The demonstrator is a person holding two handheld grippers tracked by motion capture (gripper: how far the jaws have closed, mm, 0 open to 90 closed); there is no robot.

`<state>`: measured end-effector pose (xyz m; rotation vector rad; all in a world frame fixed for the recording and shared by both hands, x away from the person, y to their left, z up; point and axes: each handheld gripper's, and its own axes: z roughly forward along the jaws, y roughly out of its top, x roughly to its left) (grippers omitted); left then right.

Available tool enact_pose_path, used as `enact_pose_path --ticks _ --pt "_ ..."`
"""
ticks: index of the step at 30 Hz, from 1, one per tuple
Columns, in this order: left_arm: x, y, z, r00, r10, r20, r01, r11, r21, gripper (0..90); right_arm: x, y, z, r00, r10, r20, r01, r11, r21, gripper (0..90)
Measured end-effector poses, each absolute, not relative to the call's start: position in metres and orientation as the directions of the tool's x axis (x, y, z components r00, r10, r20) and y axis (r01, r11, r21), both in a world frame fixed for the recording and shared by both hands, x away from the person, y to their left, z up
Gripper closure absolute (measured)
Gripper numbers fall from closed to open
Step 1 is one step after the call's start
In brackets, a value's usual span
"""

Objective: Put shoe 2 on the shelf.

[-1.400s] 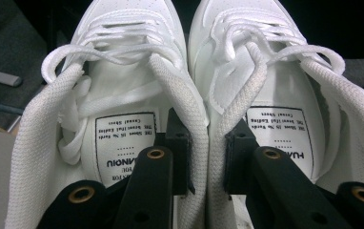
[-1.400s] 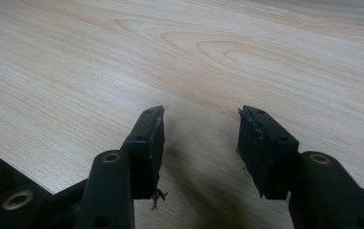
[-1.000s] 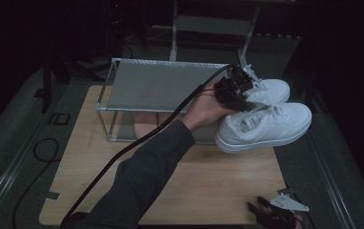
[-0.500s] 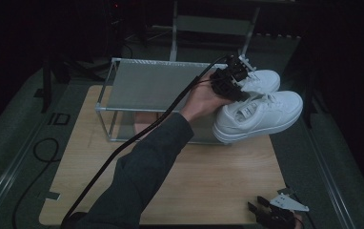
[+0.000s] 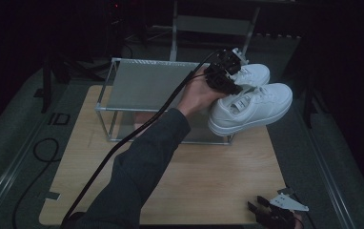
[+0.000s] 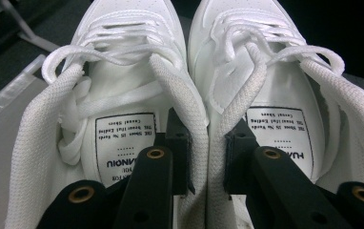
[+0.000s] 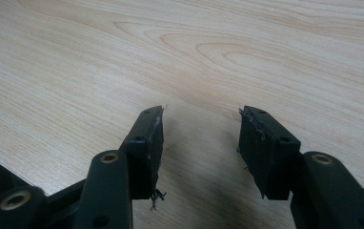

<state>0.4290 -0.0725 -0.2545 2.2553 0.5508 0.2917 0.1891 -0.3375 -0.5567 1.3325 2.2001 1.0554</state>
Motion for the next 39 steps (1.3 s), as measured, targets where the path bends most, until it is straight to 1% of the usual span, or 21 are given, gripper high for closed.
enact_pose_path --ticks 18,25,39 --pt "0.446 -0.058 -0.258 0.836 0.548 0.014 0.371 -0.586 0.720 77.1 0.190 -0.337 -0.557 -0.487 0.871 0.069 0.599 0.275 0.752 50.6" --pt "0.451 -0.052 -0.264 0.806 0.591 0.027 0.398 -0.575 0.715 77.1 0.190 -0.336 -0.557 -0.486 0.871 0.070 0.600 0.274 0.752 50.5" --pt "0.459 -0.039 -0.269 0.755 0.655 0.012 0.455 -0.538 0.709 77.0 0.190 -0.336 -0.557 -0.485 0.872 0.070 0.600 0.273 0.752 50.5"
